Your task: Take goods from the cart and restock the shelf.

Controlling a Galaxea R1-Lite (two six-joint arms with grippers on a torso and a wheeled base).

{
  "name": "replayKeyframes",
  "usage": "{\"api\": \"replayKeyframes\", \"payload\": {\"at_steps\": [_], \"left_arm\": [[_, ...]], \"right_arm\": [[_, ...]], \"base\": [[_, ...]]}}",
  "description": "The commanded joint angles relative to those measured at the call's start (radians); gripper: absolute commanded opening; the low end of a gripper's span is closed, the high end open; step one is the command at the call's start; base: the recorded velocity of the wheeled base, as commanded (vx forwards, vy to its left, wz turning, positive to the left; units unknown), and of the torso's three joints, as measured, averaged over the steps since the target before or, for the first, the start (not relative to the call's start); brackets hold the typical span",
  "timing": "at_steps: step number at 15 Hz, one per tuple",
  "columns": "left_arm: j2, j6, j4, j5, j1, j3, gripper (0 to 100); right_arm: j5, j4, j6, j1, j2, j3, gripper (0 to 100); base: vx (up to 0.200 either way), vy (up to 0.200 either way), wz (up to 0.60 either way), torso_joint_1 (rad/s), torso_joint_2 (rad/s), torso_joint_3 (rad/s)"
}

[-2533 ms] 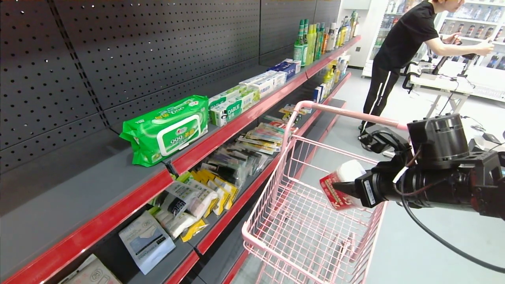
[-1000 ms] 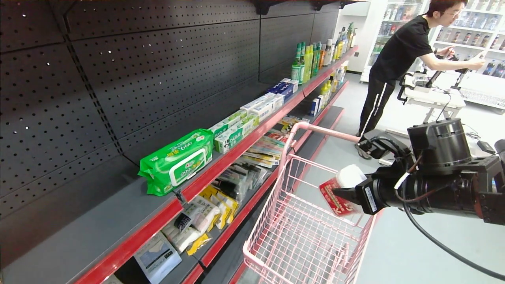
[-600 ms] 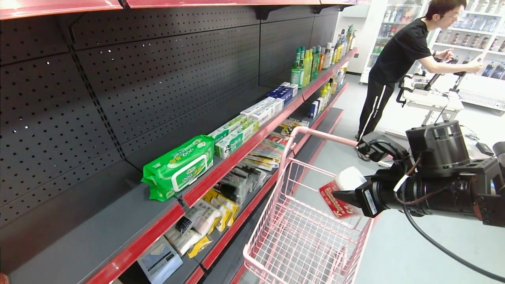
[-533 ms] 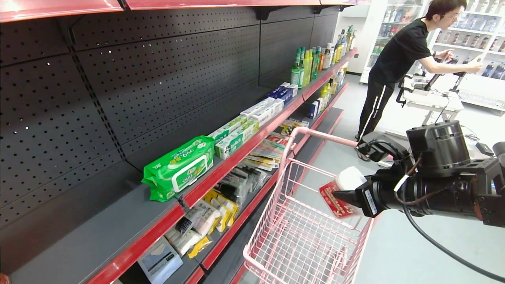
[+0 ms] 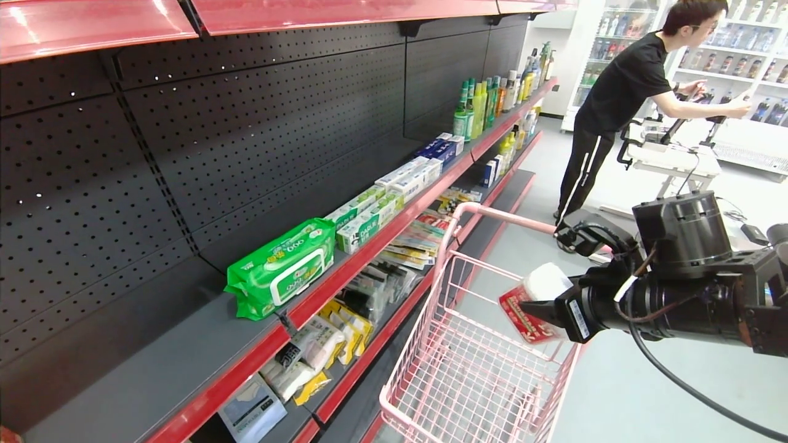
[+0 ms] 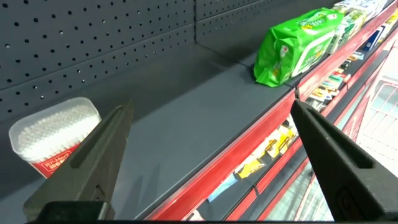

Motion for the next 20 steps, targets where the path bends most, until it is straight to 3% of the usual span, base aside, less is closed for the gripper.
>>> {"api": "replayKeyframes", "payload": {"at_steps": [1, 5, 13, 20], "left_arm": [[0.001, 0.0, 0.0, 0.001, 0.0, 0.0, 100], [0.001, 0.0, 0.0, 0.001, 0.0, 0.0, 100], [0.001, 0.0, 0.0, 0.001, 0.0, 0.0, 100], [0.001, 0.0, 0.0, 0.001, 0.0, 0.0, 100]], "right_arm": [[-0.001, 0.0, -0.005, 0.001, 0.001, 0.001, 0], [-0.005, 0.0, -0.024, -0.001, -0.007, 0.005, 0], [-0.01, 0.0, -0.062, 0.002, -0.082, 0.043, 0], [-0.05, 0.0, -0.067, -0.01, -0.223, 0.155, 0]], "base": [[0.0, 0.0, 0.0, 0.08, -0.17, -0.09], [0.0, 0.0, 0.0, 0.019, -0.04, -0.021], [0.0, 0.0, 0.6, 0.003, 0.0, -0.001], [0.0, 0.0, 0.6, 0.003, 0.0, 0.001]]}}
